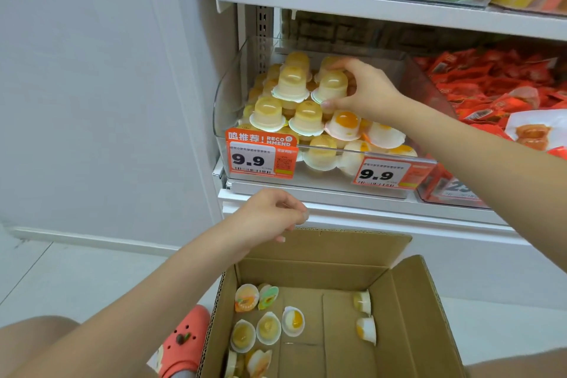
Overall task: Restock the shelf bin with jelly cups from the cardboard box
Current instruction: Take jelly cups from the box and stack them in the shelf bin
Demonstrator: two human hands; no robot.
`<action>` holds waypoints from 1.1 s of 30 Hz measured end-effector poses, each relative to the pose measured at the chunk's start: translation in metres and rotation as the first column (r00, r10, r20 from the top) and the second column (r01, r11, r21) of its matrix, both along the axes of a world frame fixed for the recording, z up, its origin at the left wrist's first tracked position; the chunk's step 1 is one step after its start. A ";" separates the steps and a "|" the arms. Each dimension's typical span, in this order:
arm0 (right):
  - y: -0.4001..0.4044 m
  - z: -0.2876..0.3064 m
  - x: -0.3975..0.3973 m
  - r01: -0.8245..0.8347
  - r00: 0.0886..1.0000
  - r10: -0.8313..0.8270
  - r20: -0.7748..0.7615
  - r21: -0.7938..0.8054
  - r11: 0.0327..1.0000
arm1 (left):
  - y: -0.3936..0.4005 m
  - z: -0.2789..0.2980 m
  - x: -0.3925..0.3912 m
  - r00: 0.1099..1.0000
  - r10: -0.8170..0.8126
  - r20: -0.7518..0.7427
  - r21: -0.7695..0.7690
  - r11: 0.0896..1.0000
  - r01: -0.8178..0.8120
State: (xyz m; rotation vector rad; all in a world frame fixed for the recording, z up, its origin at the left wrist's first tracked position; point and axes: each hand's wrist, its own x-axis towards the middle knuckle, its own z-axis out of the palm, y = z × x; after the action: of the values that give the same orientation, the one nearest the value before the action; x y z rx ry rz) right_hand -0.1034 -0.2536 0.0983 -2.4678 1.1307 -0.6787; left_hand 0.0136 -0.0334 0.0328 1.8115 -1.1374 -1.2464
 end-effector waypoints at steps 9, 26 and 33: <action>0.069 -0.009 -0.051 0.131 0.889 -0.036 0.456 -0.178 0.975 | -0.006 -0.023 -0.007 0.993 -0.084 0.084 0.030 0.996 0.081; 0.174 -0.327 -0.164 -0.019 0.475 0.424 -0.771 0.472 0.881 | 0.055 -0.285 -0.039 0.037 -0.913 0.407 0.768 0.364 0.527; 0.162 -0.395 -0.155 -0.100 0.182 0.354 -0.917 0.341 0.935 | 0.058 -0.310 -0.051 -0.007 -0.933 0.360 0.796 0.303 0.524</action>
State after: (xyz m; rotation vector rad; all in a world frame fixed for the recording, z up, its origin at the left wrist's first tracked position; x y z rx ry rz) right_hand -0.2584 -0.0920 -0.2965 -2.6666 0.9525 1.3282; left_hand -0.0374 0.0249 -0.2774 2.2116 -3.0460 -1.2039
